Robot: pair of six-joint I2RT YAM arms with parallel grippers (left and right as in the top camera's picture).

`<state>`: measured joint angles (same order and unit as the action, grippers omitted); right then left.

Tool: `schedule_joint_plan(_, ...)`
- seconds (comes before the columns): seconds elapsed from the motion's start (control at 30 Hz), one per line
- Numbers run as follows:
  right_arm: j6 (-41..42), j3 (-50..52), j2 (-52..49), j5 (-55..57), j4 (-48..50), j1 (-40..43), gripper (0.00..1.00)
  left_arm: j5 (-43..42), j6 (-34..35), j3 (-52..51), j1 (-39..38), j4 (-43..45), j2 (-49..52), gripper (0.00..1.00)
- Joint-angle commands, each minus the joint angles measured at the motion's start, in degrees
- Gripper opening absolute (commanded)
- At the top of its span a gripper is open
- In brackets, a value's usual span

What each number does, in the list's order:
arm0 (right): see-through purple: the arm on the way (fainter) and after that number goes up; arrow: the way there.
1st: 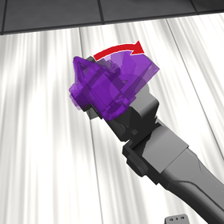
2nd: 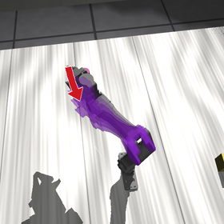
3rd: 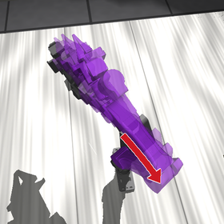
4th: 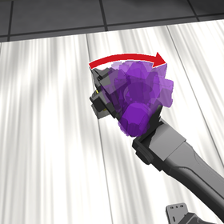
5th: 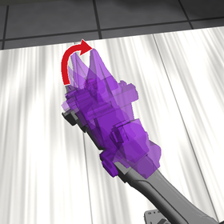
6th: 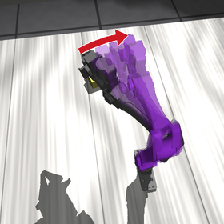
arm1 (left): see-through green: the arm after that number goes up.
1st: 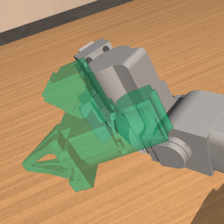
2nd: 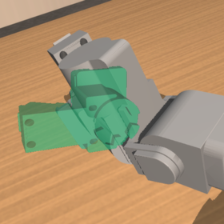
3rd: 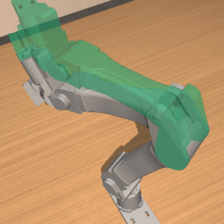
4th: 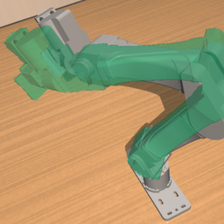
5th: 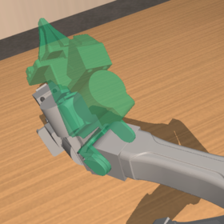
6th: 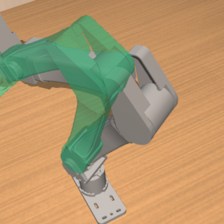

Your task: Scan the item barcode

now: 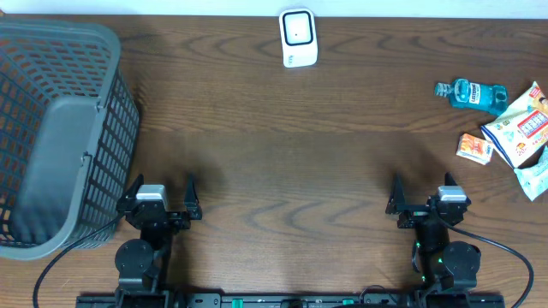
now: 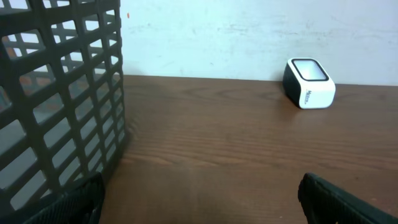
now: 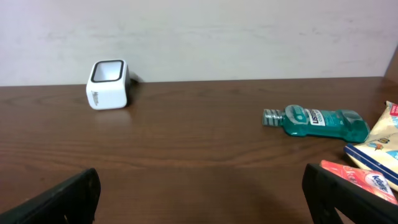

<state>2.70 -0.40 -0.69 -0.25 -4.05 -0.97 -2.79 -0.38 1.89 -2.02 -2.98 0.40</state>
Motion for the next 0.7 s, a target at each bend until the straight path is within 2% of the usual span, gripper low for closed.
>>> schedule_joint_plan(0.0,-0.6,0.1,0.4,0.3,-0.2,0.6,0.99,0.7,0.9,-1.7,0.2,-1.0,-0.3,0.99)
schedule_joint_plan(0.67,-0.7,0.1,0.4,0.3,-0.2,0.6,0.99,0.9,0.9,-1.7,2.7,-1.0,-0.3,0.99)
